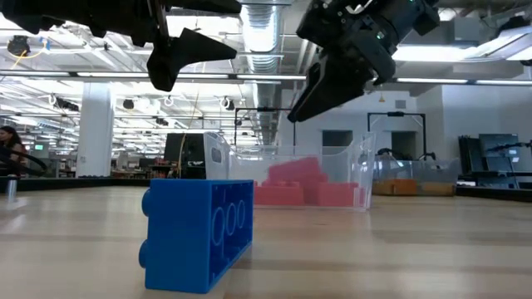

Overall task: Sort & place blocks by color
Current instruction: Put the red block into the transparent bin, then put the yellow block into the black bin

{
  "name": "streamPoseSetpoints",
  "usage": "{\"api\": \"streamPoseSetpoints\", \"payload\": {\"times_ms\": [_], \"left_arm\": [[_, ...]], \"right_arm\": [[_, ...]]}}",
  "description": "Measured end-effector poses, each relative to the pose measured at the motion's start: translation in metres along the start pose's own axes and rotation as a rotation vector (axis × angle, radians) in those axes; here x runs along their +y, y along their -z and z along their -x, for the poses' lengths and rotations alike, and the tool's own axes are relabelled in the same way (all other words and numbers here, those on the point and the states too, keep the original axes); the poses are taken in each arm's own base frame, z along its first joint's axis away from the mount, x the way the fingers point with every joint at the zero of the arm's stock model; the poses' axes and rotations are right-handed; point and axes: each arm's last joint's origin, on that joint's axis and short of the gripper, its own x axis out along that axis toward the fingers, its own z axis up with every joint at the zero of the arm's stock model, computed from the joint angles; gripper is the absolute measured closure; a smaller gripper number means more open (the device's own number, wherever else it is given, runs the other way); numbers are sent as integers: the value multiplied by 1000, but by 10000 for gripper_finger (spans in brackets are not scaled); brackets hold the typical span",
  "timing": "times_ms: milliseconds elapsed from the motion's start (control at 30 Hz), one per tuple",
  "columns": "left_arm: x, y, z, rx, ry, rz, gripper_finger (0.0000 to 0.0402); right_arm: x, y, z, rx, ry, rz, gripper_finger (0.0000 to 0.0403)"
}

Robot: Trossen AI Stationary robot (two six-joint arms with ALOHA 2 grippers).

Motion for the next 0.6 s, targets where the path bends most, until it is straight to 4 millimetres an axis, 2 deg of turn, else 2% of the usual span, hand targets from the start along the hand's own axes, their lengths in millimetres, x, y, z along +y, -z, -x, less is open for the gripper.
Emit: {"api": "streamPoseSetpoints", "payload": {"times_ms": [133,233,433,600], "left_arm": [[0,0,0,1,7,1,139],[0,0,0,5,10,0,139],[0,0,0,9,15,0,139],[1,3,0,38,-1,19,139]], "right_arm": [[0,0,0,5,0,-29,123],[6,-3,7,-12,-9,-16,100],[35,-15,27,-103,-66,21,93],[73,-22,42,-190,-106,48,96]]}}
